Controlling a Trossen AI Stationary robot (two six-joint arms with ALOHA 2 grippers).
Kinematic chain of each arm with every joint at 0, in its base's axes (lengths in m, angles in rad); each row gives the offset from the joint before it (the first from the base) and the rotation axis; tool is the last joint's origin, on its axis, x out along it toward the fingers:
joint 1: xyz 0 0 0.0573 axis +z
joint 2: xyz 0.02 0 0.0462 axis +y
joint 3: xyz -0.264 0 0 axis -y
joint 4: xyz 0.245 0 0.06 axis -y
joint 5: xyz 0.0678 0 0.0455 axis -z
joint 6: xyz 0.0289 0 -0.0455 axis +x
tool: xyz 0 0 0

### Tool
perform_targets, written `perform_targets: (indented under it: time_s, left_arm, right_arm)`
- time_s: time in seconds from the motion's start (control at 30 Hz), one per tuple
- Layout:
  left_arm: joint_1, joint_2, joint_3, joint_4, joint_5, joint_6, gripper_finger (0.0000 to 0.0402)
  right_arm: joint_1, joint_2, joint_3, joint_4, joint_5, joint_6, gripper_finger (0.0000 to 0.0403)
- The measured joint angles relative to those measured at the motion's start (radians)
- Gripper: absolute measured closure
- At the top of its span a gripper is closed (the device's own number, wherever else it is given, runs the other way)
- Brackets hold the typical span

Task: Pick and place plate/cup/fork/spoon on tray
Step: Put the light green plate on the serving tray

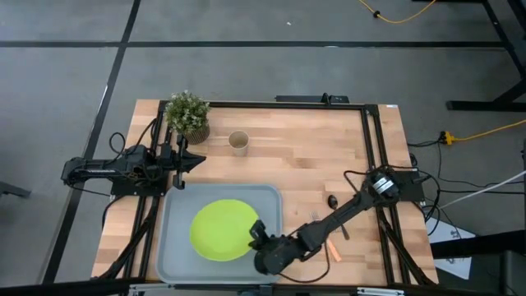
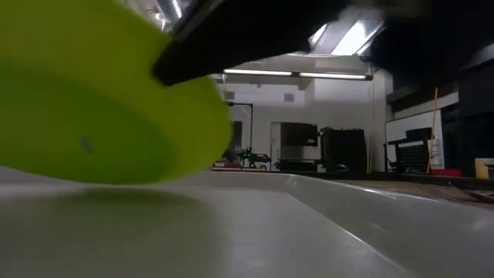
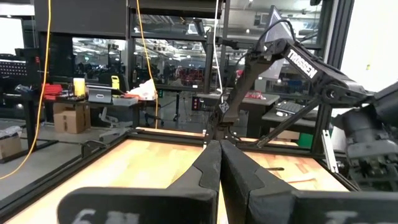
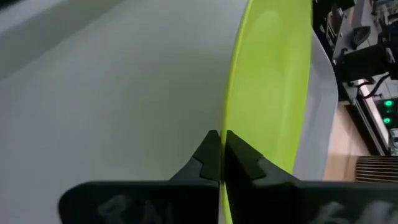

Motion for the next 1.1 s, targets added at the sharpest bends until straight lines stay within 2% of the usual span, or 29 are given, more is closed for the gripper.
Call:
perform_targets:
  time_s: [0.1,0.27,0.63,0.8,1.1]
  left_arm:
    - [0.000,0.000,0.000,0.000,0.000,0.000,0.0401]
    - [0.000,0.000,0.000,0.000,0.000,0.000,0.0401]
    - [0.000,0.000,0.000,0.000,0.000,0.000,0.0401]
    - [0.000,0.000,0.000,0.000,0.000,0.000,0.0401]
    - [0.000,0.000,0.000,0.000,0.000,0.000,0.0401]
  right_arm:
    - [-0.020,0.046,0.039,0.002,-0.058,-0.001,0.0396]
    - [-0.028,0.081,0.047,0.008,-0.068,0.001,0.0372]
    - [-0.032,0.091,0.046,0.230,-0.120,0.001,0.0359]
    - [-0.044,0.091,0.046,0.242,-0.139,0.004,0.0358]
    - [-0.044,0.091,0.046,0.222,-0.172,0.160,0.0357]
